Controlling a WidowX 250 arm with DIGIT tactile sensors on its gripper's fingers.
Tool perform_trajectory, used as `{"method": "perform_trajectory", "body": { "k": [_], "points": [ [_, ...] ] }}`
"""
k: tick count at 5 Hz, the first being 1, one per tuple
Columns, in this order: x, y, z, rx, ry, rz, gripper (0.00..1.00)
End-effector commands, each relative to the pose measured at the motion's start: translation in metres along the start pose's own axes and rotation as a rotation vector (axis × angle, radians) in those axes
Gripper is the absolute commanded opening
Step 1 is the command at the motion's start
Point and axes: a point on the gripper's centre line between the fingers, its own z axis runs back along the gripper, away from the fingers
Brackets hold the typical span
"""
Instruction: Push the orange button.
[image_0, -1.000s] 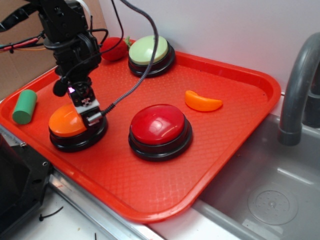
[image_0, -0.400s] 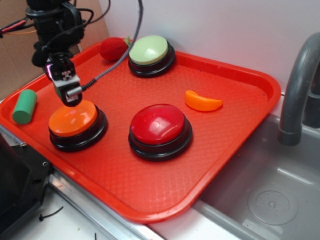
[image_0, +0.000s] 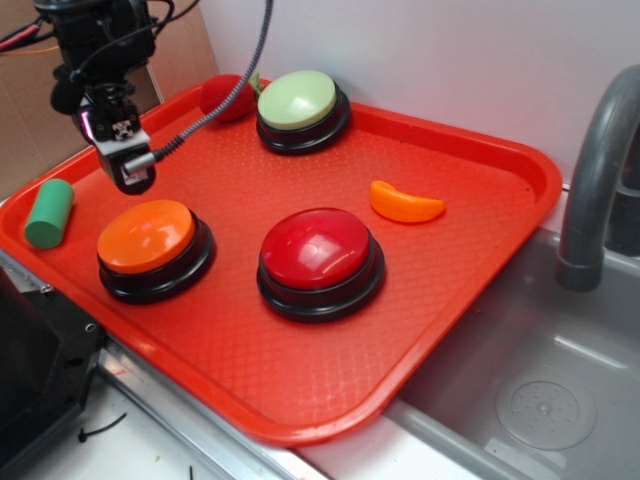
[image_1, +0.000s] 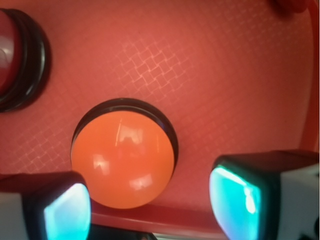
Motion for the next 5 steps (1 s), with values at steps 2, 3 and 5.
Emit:
{"method": "perform_trajectory", "body": {
  "k": [2,3,5],
  "points": [
    [0.006,0.004,0.032,0.033,-0.081,0.031,1.0],
    [0.007,0.004,0.037,0.035,-0.083,0.036,1.0],
    [0.004,0.003,0.054,0.05,-0.105,0.026,1.0]
  ]
}}
